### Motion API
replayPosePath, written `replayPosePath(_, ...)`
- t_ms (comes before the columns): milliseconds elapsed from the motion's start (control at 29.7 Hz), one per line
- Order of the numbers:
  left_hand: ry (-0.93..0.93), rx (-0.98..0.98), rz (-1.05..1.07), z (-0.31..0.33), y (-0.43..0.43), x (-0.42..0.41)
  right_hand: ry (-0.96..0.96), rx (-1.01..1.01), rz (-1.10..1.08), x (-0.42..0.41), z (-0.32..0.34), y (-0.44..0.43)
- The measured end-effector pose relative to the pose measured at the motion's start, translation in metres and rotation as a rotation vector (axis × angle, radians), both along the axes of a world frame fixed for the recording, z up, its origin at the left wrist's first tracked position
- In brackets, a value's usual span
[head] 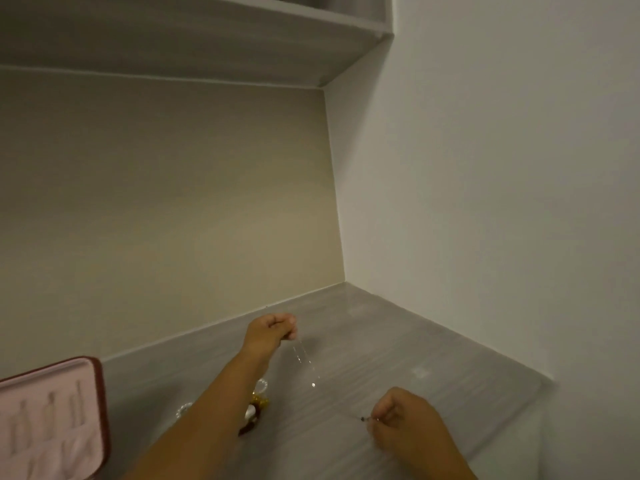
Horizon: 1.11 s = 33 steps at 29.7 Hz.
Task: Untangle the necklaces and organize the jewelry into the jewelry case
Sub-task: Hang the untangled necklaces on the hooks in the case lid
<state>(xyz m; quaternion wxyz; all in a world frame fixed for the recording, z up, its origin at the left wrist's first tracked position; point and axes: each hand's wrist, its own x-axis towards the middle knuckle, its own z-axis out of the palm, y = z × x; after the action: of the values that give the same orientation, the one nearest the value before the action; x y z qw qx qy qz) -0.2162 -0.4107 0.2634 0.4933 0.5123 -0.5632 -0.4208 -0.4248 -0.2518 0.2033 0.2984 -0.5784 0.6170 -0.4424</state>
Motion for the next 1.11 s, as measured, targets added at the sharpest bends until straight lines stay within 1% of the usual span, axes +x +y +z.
replayPosePath(101, -0.038, -0.032, -0.02, 0.021, 0.018, 0.021, -0.154, -0.03, 0.098, 0.027, 0.005, 0.006)
replayPosePath(168, -0.085, -0.07, -0.006, 0.036, 0.035, 0.05, -0.178, -0.035, 0.161, 0.057, 0.012, 0.013)
replayPosePath(236, -0.134, -0.098, 0.0, 0.047, 0.048, 0.071, -0.172, -0.032, 0.227, 0.082, 0.015, 0.019)
replayPosePath(371, -0.172, -0.137, 0.02, 0.066, 0.075, 0.112, -0.18, -0.039, 0.323, 0.129, 0.021, 0.026)
replayPosePath(606, -0.169, -0.201, 0.092, 0.083, 0.112, 0.182, -0.172, -0.032, 0.469, 0.211, 0.029, 0.035)
replayPosePath(808, -0.163, -0.214, 0.124, 0.087, 0.135, 0.233, -0.142, -0.041, 0.539, 0.267, 0.031, 0.038)
replayPosePath(943, -0.198, -0.225, 0.109, 0.087, 0.146, 0.255, -0.116, -0.028, 0.579, 0.294, 0.032, 0.037)
replayPosePath(1044, -0.297, -0.247, 0.103, 0.087, 0.155, 0.27, -0.042, -0.071, 0.601, 0.308, 0.037, 0.03)
replayPosePath(1112, -0.346, -0.251, 0.092, 0.085, 0.158, 0.275, -0.062, -0.119, 0.533, 0.311, 0.045, 0.023)
